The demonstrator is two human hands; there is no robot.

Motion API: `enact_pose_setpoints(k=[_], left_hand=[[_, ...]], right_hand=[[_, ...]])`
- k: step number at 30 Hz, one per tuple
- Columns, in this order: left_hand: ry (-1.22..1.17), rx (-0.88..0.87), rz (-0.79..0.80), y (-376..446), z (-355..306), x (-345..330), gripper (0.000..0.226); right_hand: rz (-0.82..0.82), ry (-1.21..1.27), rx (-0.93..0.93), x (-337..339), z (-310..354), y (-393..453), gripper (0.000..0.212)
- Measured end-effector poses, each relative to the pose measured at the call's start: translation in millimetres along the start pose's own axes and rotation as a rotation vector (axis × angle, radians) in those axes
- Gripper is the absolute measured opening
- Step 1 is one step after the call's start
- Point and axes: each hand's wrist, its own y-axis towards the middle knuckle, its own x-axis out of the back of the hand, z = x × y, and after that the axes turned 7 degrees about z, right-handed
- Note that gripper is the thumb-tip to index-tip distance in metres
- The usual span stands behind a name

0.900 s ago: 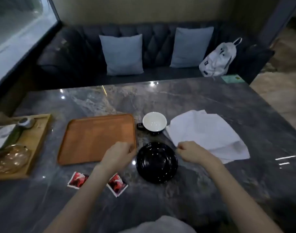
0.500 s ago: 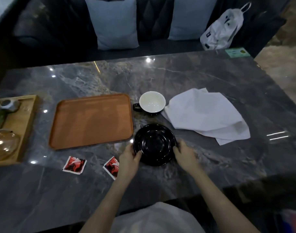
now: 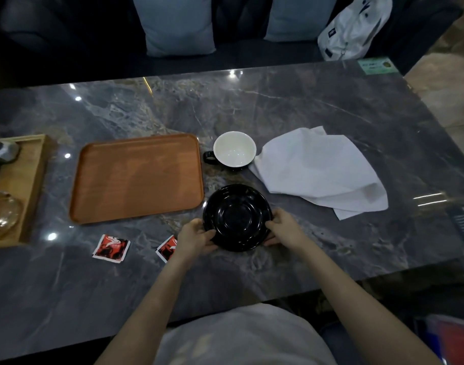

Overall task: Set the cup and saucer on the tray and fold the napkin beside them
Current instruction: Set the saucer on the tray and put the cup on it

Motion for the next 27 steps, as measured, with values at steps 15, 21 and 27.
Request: enact_pose_setpoints(k=[15, 21, 27], left_hand=[[-0.14, 0.022, -0.073, -44.0, -53.8, 25.3, 0.01], [-0.175, -0.101, -0.179, -69.7, -70.1, 52.6, 0.015], [-0.241, -0.194, -0.25, -81.9, -85.3, 101.1, 0.013]], right_hand=[[0.258, -0.095, 0.158, 18.4, 74.6, -6.4, 0.01], [0.294, -0.096, 0.283, 2.5, 110.0, -12.2, 0.016], [0.293, -0.09, 0.405, -37.9, 147.2, -12.4, 0.016]])
